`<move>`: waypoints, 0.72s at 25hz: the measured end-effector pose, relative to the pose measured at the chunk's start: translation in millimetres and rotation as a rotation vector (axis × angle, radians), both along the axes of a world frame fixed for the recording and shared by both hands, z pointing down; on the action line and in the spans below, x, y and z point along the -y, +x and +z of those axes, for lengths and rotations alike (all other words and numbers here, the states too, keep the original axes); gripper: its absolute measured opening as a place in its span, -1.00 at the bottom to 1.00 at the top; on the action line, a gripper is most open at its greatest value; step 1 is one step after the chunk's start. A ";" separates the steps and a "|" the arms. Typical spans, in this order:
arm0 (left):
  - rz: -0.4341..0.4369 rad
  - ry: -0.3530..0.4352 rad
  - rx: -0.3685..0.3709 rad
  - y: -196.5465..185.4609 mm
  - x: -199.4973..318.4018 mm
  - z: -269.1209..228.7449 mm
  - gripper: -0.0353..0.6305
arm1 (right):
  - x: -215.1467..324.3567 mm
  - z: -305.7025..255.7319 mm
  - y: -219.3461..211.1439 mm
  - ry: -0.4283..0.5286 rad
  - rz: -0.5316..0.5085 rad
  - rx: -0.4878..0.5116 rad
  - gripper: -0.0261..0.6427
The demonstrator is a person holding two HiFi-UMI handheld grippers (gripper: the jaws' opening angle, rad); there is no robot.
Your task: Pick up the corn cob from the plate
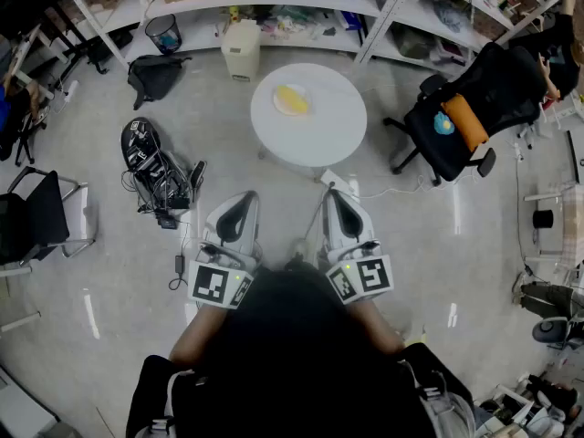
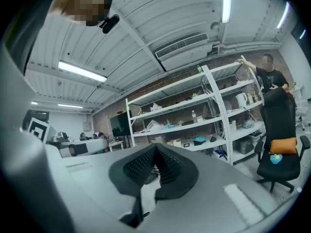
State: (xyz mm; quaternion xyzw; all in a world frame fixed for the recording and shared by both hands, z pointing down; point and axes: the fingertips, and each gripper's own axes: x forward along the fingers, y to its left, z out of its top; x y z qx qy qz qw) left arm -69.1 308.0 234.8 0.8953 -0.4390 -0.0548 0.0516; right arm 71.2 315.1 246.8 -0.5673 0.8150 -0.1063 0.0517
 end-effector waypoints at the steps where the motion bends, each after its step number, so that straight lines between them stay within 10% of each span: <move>1: -0.001 -0.001 0.000 -0.7 1.6 0.2 -0.88 | 1.6 -0.4 -0.6 0.001 0.000 0.001 -0.90; 18: -0.015 -0.015 0.004 26.5 13.9 2.6 -0.88 | 16.3 -1.8 23.5 0.007 -0.021 0.019 -0.90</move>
